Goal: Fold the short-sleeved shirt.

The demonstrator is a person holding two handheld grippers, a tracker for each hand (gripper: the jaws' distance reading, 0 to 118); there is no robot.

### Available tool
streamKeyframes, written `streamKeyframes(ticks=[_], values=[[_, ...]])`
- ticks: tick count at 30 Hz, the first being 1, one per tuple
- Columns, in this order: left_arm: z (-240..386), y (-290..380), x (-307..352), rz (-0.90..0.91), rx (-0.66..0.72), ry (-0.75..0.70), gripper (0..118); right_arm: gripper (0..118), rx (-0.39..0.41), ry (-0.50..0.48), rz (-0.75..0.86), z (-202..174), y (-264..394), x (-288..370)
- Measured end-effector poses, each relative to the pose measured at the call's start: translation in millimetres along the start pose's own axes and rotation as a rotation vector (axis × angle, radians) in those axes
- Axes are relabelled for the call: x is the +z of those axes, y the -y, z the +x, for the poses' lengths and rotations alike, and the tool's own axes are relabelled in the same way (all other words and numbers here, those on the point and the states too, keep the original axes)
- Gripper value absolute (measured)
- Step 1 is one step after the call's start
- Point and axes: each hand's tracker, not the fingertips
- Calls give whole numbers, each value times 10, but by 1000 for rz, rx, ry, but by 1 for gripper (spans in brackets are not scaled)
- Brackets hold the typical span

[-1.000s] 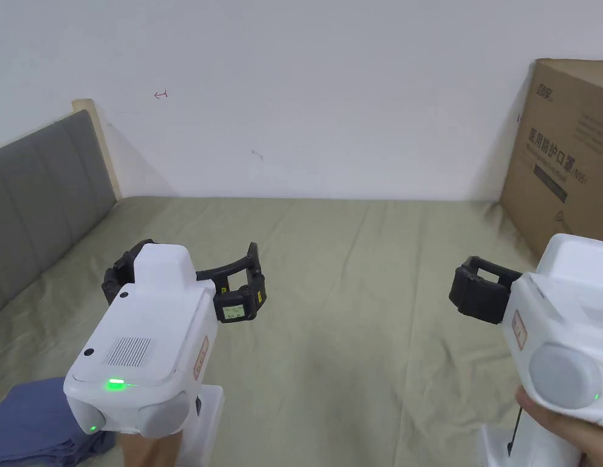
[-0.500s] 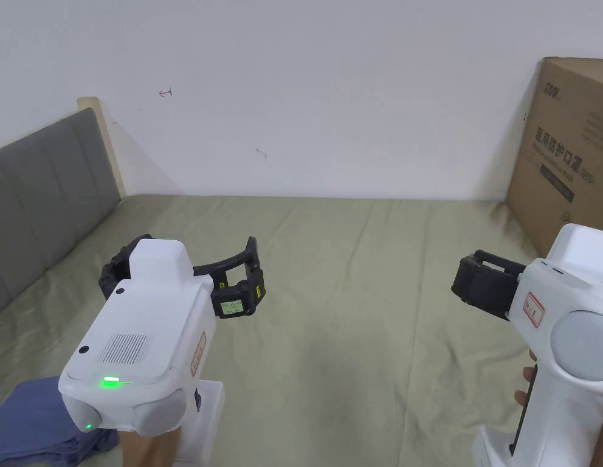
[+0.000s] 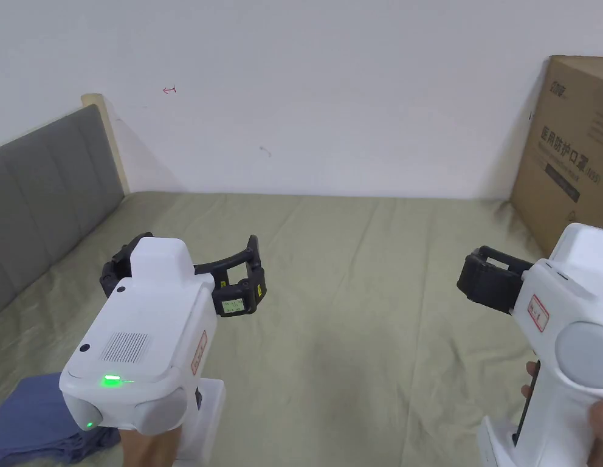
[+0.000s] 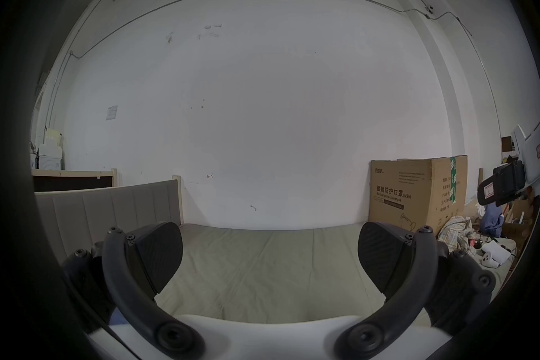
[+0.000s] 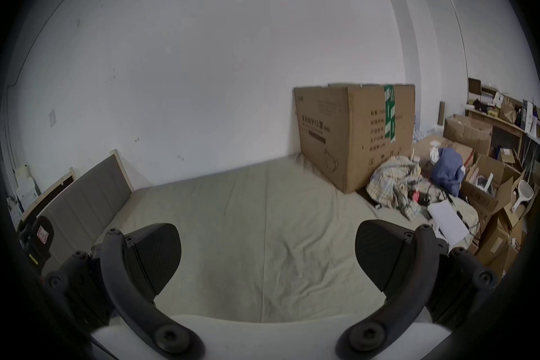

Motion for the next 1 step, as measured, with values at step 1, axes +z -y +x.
streamKeyframes(ticks=[1], values=[[-1,1,1,0,0,0,118,117,17,6,27,-8,18,2]])
